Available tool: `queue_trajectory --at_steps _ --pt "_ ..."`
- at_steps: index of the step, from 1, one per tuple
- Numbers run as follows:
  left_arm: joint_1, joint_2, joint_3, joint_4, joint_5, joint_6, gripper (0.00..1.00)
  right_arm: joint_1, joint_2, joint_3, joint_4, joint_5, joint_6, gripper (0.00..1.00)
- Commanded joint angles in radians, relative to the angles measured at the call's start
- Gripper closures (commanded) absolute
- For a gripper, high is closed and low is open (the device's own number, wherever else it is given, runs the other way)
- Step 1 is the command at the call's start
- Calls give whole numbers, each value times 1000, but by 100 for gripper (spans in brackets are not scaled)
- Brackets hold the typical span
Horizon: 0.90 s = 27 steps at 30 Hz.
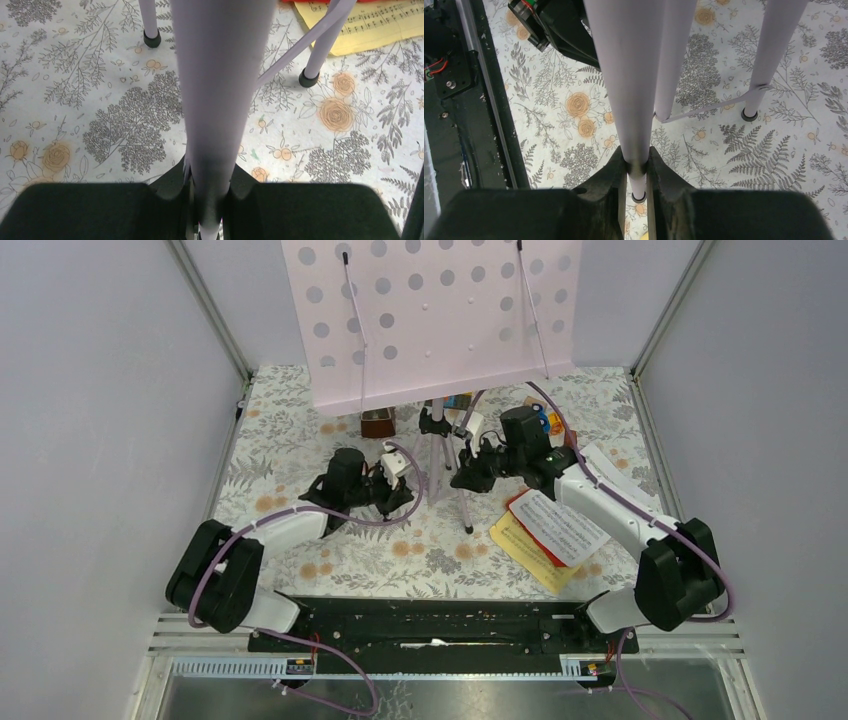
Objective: Set up the instrument practice props
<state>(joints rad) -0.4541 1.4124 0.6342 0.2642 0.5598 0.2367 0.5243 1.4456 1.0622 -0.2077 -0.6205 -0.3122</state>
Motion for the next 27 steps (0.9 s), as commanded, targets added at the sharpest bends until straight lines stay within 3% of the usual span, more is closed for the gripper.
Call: queue_trajectory --at_steps 1,11,21,27 --pt "40 -105 -4 -95 -29 -87 100 4 35 -82 -352 104 -28 100" --pt "40 -177 -39 -210 145 5 100 8 -44 -130 -443 127 -76 100" --pt "41 -236 -94 -242 163 84 100 12 -35 -146 -427 108 -114 100" --pt "40 -197 -79 -191 155 60 79 45 -35 -131 -362 117 -99 100"
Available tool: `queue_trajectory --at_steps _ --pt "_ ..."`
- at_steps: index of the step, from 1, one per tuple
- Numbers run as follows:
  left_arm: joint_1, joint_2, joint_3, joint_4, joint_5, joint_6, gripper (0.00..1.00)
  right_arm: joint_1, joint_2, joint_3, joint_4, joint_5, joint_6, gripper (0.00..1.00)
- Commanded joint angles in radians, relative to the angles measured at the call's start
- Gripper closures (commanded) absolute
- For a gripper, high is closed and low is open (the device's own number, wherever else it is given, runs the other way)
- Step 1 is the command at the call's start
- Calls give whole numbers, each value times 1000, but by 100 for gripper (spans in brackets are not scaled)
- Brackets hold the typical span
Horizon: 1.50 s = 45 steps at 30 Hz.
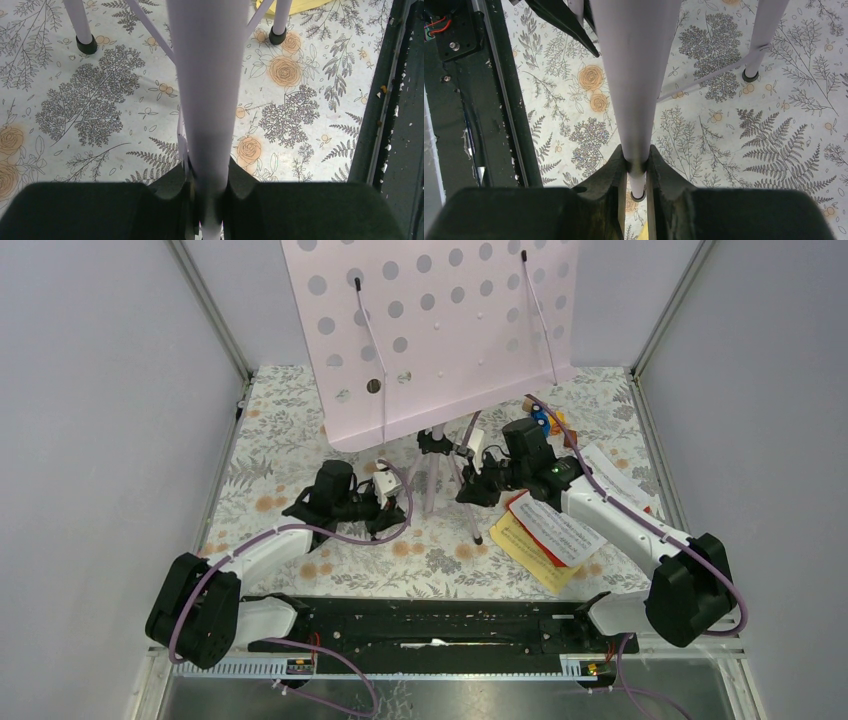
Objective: Set up the instrument practice props
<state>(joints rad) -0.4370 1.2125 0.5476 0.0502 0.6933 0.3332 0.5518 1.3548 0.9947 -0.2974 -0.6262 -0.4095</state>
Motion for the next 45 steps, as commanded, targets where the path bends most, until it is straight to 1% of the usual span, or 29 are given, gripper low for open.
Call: queue_trajectory --at_steps 1,4,5,6,8,11,14,16,21,24,27,32,34,35,36,39,45 --pt "23 12 14 29 21 -46 73 26 59 -59 -268 125 0 100" --pt "23 32 19 66 21 -75 56 47 71 -52 -255 126 3 100" --pt "25 32 15 82 22 -83 47 51 74 -47 -249 123 4 100" --pt "24 29 11 97 25 -89 41 53 77 -45 -244 121 5 100" --pt "23 16 5 124 29 -96 33 54 82 -40 -238 117 5 100" --pt "24 -11 5 142 52 -87 24 54 90 -39 -226 106 10 100" --pt "23 -31 7 167 74 -79 21 54 96 -39 -214 95 15 100" --pt "23 -33 8 184 84 -76 23 54 95 -39 -203 93 14 100" --pt "24 -21 20 238 116 -120 36 54 79 -45 -161 91 15 100" --pt "19 -20 27 308 138 -156 38 55 64 -58 -118 77 14 100" --pt "13 -17 52 337 147 -183 41 54 57 -68 -73 61 15 100" --pt "-3 -6 85 354 119 -203 55 54 64 -71 -3 43 36 100" --pt "-11 -4 91 356 109 -196 62 55 66 -73 21 48 42 100" --pt "-13 -3 92 356 106 -193 67 54 66 -74 31 51 43 100" --pt "-14 -2 92 356 101 -193 77 54 65 -74 40 57 44 100" --pt "-14 -4 97 351 70 -184 100 54 59 -74 66 80 45 100" --pt "-13 -8 114 354 6 -183 100 54 57 -57 116 117 46 100"
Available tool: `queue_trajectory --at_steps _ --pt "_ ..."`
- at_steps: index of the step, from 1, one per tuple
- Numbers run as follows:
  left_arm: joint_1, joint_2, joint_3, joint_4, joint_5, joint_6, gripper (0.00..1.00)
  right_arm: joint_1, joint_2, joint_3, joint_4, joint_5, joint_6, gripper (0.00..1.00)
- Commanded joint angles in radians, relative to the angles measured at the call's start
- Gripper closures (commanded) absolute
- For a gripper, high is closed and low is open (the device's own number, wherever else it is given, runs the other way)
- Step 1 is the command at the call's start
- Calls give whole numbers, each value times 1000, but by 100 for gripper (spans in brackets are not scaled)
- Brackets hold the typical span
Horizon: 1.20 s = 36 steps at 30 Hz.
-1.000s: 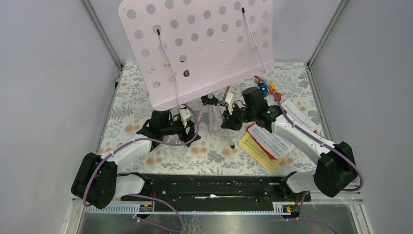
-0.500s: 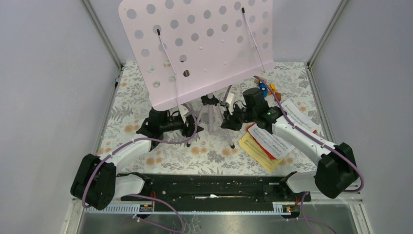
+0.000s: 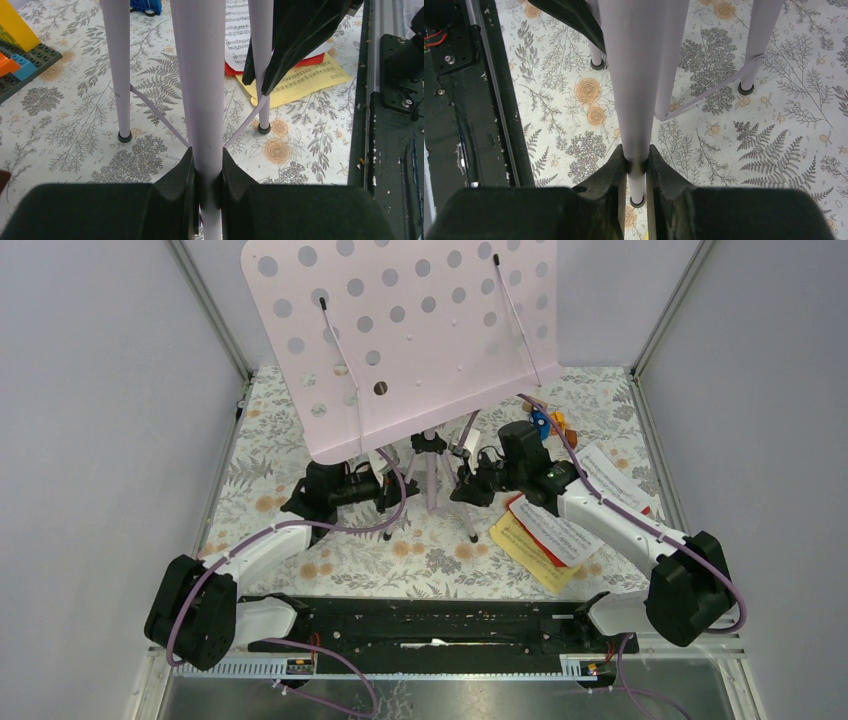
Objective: Set up the instrument practice props
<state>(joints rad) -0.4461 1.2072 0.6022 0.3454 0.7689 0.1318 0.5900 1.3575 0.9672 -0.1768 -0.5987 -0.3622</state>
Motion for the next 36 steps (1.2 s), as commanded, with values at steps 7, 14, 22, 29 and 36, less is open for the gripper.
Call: queue_trajectory --at_steps 7,14,22,29,36 --pt "-2 30 109 58 -152 44 100 16 94 27 26 131 -9 100" --pt "38 106 170 83 -179 52 100 15 132 69 64 169 -31 100" --pt "76 142 240 111 -200 49 100 15 167 169 80 190 -44 100" --pt "95 133 257 107 -220 67 100 14 180 220 85 201 -52 100" --pt "99 130 245 127 -236 78 100 14 194 245 100 212 -68 100"
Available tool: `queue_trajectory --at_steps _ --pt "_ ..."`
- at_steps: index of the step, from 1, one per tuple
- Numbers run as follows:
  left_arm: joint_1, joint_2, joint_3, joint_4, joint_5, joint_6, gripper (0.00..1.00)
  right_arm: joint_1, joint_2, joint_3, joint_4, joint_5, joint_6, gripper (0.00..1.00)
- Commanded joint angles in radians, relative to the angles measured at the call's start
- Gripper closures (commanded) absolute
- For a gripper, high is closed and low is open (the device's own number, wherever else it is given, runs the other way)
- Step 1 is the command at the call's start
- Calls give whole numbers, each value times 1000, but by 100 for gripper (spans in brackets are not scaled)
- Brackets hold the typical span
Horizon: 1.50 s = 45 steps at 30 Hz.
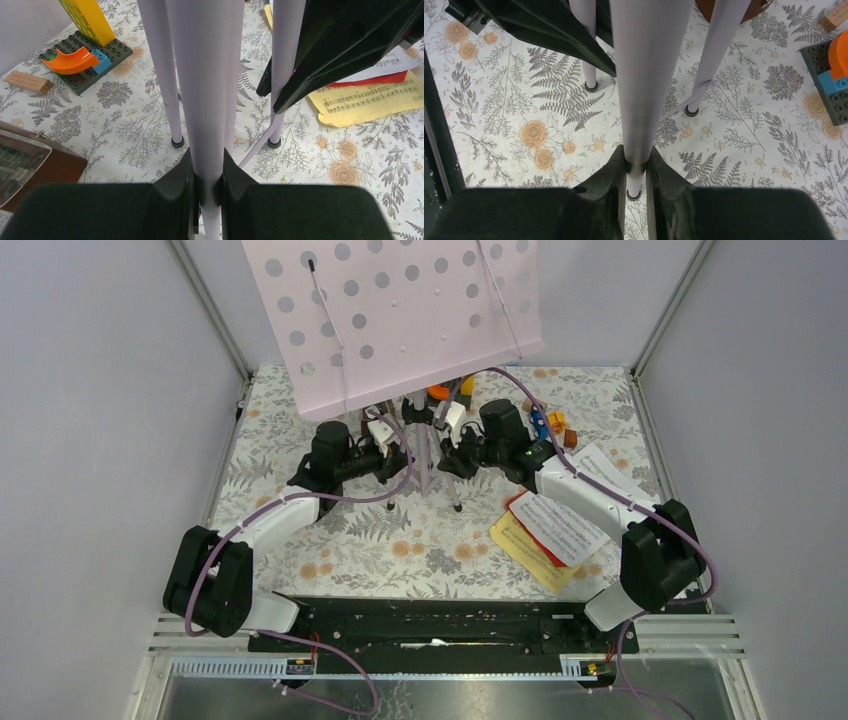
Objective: Set up the instrument practice props
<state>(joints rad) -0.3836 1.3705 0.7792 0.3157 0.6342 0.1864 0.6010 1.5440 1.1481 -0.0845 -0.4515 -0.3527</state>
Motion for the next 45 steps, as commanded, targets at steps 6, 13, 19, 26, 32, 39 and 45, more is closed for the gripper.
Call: queue_trajectory --at_steps 6,13,19,26,32,39,45 --pt "37 -16 89 190 -133 37 100 3 21 104 6 91 -117 100" --pt "38 40 158 152 -151 78 100 -11 55 149 -14 76 -125 100" --pt "37 83 170 142 -153 79 100 -66 84 117 -9 -5 -67 100" --pt "38 110 175 123 -145 79 100 -109 117 54 24 -67 -17 100" --pt "38 125 174 129 -125 45 66 -115 147 47 38 -86 -5 100" --pt "37 92 97 93 -116 40 27 -116 152 42 39 -97 4 100" --pt "38 107 35 59 -111 15 13 -116 153 40 38 -96 6 100"
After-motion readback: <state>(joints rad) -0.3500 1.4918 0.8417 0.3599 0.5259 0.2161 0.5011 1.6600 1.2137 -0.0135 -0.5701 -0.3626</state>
